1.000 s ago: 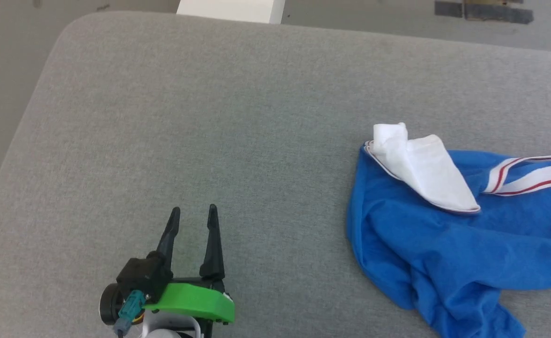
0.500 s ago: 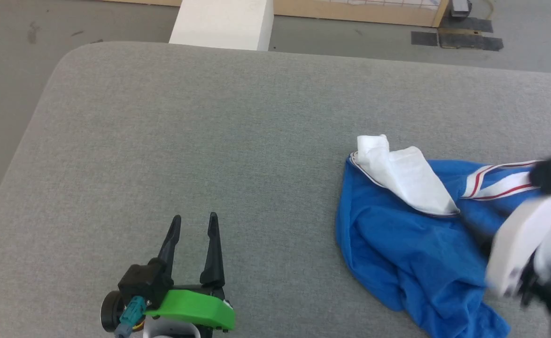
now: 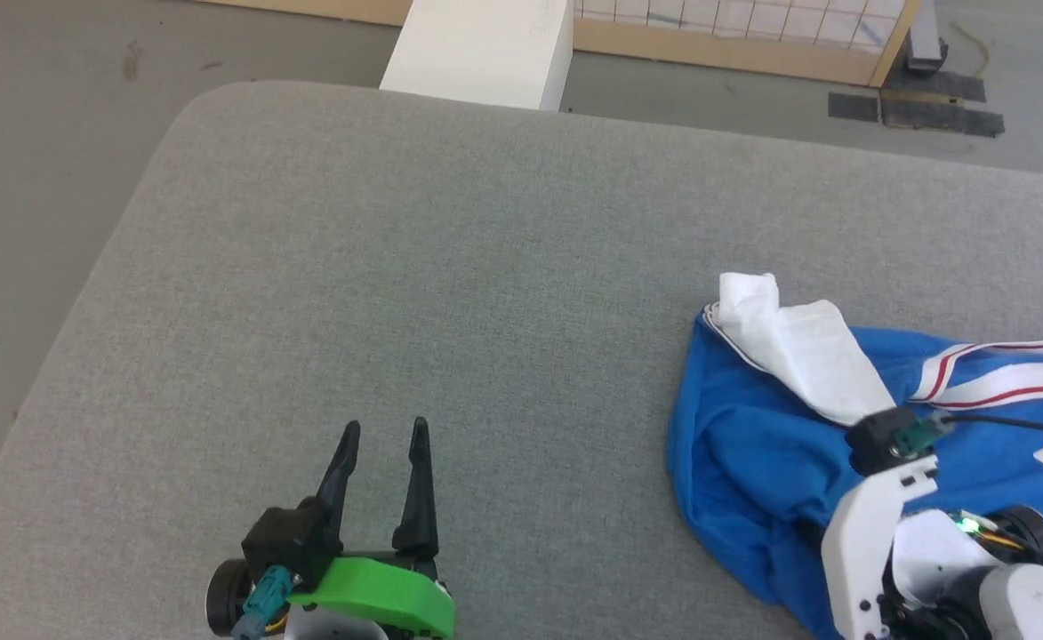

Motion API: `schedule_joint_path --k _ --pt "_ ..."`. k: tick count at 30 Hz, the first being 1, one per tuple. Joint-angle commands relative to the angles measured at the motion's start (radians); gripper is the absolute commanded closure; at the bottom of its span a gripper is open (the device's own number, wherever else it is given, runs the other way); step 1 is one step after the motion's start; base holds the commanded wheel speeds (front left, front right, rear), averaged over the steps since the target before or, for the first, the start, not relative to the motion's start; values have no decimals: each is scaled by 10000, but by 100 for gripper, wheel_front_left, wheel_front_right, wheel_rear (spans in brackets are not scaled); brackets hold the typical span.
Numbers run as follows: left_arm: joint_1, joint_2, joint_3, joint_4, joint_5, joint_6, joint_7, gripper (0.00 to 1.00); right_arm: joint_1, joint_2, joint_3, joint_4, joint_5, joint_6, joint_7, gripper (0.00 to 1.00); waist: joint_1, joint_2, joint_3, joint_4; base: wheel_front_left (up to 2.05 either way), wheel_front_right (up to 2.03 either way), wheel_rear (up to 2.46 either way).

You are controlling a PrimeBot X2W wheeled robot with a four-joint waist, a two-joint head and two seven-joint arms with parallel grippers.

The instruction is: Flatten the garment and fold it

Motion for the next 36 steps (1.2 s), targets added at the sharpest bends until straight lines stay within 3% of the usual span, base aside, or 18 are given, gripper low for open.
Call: schedule_joint_path --k 1,7,12,15,16,17,22,26,30,31,36 --pt "74 -13 28 47 -19 -79 -49 0 -232 16 129 -120 175 -11 -82 100 0 0 -134 -126 0 0 0" --pt "226 -11 130 106 -47 -120 -49 0 -12 -231 290 -1324 887 -11 730 100 0 0 -420 -578 0 0 0" --pt "376 -14 118 133 -144 -146 -49 0 1717 -701 95 -2628 1567 -11 2597 100 0 0 -490 -832 0 0 0" --pt "413 -15 150 123 -174 -133 -49 0 2587 -556 -337 -3089 1745 -11 2992 97 0 0 -469 -934 0 0 0" --pt "420 -15 162 124 -184 -131 -49 0 2753 -448 -477 -3210 1690 -11 2873 61 0 0 -453 -974 0 0 0" --pt "422 -16 176 126 -188 -129 -49 0 2814 -341 -580 -3265 1606 -11 2679 0 0 0 -446 -1015 0 0 0" --pt "393 -16 242 104 -164 -118 -49 0 2470 670 -996 -3257 1393 -11 1004 0 0 0 -475 -1213 0 0 0" --pt "390 30 329 58 -122 -119 -49 0 1955 1453 -1358 -3375 1960 -11 58 0 0 0 -548 -1388 0 0 0" --pt "402 95 372 -10 -79 -134 -49 0 1302 1795 -2290 -3923 2085 -11 -1484 0 0 0 -584 -1494 0 0 0" --pt "417 138 406 -164 21 -122 -49 0 988 1863 -3021 -4155 1249 -11 -3764 0 0 0 -594 -1545 0 0 0" --pt "604 128 449 -447 137 -174 -49 0 1624 1963 -4014 -3519 24 -11 -7161 0 0 0 -608 -1564 0 0 0"
